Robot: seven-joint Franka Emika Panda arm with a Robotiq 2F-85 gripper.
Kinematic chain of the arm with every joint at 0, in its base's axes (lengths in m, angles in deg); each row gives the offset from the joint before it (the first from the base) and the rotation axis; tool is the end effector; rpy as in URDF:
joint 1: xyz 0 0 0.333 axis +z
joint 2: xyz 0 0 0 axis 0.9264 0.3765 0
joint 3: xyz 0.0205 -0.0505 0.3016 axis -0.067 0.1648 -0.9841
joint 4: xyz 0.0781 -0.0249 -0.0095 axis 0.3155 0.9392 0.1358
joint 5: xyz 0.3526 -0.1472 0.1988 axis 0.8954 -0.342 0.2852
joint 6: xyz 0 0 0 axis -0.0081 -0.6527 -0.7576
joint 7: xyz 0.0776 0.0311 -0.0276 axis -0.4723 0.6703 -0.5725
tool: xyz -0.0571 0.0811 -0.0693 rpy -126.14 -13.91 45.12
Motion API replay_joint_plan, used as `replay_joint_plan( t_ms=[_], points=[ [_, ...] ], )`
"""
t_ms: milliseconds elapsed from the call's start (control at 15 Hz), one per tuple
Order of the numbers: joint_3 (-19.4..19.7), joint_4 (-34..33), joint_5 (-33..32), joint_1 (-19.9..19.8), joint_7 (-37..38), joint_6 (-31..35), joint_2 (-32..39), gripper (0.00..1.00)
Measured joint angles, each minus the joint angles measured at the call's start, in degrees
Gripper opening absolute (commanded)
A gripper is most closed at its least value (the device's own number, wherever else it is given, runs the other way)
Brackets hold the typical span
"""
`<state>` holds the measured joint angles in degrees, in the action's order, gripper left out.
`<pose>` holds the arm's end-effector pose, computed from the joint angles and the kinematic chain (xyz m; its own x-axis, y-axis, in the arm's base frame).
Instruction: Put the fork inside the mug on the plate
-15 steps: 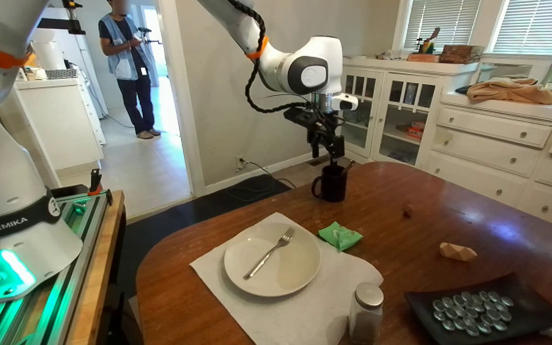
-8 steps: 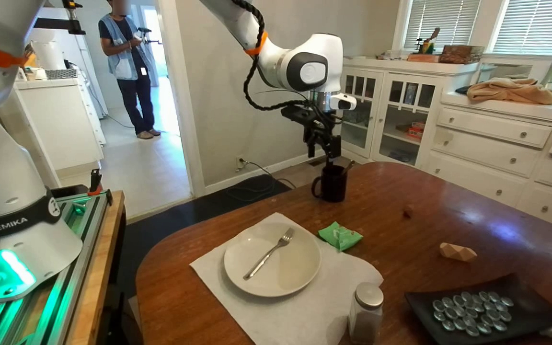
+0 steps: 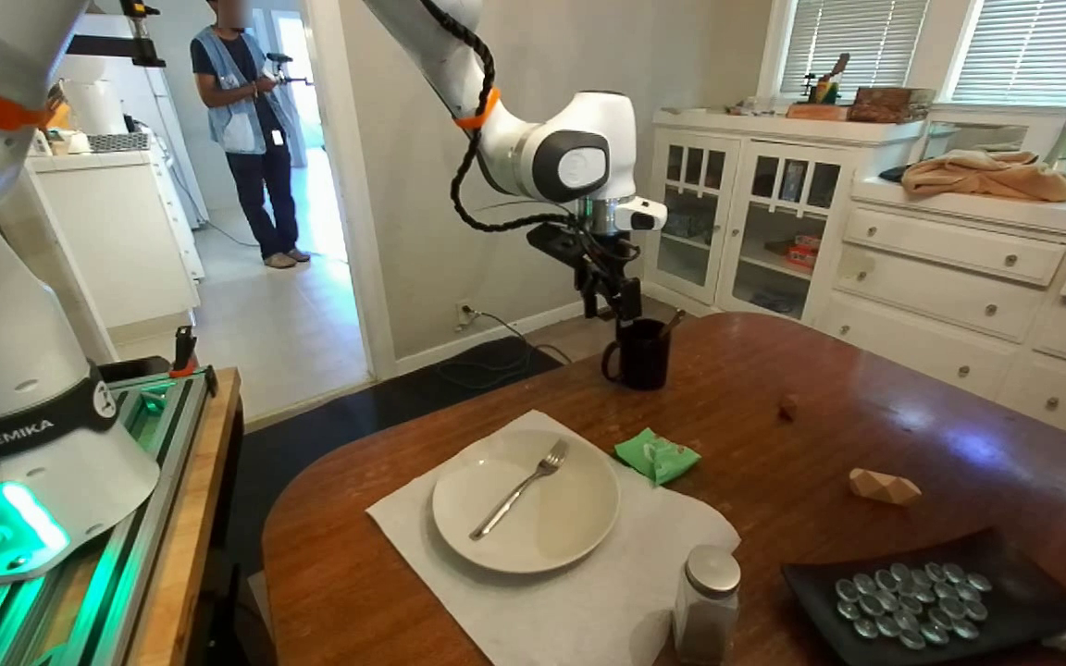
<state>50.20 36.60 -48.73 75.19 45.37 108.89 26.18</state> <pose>0.6776 0.0818 0.1484 0.9928 0.0855 0.0842 0.0816 -0.9955 0.0488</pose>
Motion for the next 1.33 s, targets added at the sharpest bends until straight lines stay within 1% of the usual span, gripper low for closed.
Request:
replay_joint_plan(
  t_ms=[200, 333, 600, 867, 933, 1000, 1067, 1200, 1267, 1333],
  points=[
    [1.0, 3.55, -2.63, 2.08, 1.94, 5.27, -0.07, 1.0],
    [2.39, 4.63, -4.74, 2.88, 1.98, 7.28, -0.02, 1.0],
    [4.97, 4.88, -7.99, 3.22, 1.88, 9.68, 0.16, 1.0],
    [5.26, 3.97, -8.3, 3.31, 1.35, 11.17, 1.52, 1.0],
    [5.18, 3.35, -8.3, 3.34, 1.14, 11.43, 2.2, 0.98],
    [5.12, 2.68, -8.3, 3.35, 0.89, 11.63, 2.91, 0.94],
    [5.1, 1.97, -8.3, 3.36, 0.74, 11.75, 3.6, 0.77],
    [5.1, 0.76, -8.3, 3.36, 0.72, 12.08, 4.85, 0.61],
    [5.11, 0.27, -8.3, 3.36, 0.72, 12.2, 5.34, 0.51],
    [5.13, 0.03, -8.28, 3.36, 0.73, 12.39, 5.66, 0.44]
  ],
)
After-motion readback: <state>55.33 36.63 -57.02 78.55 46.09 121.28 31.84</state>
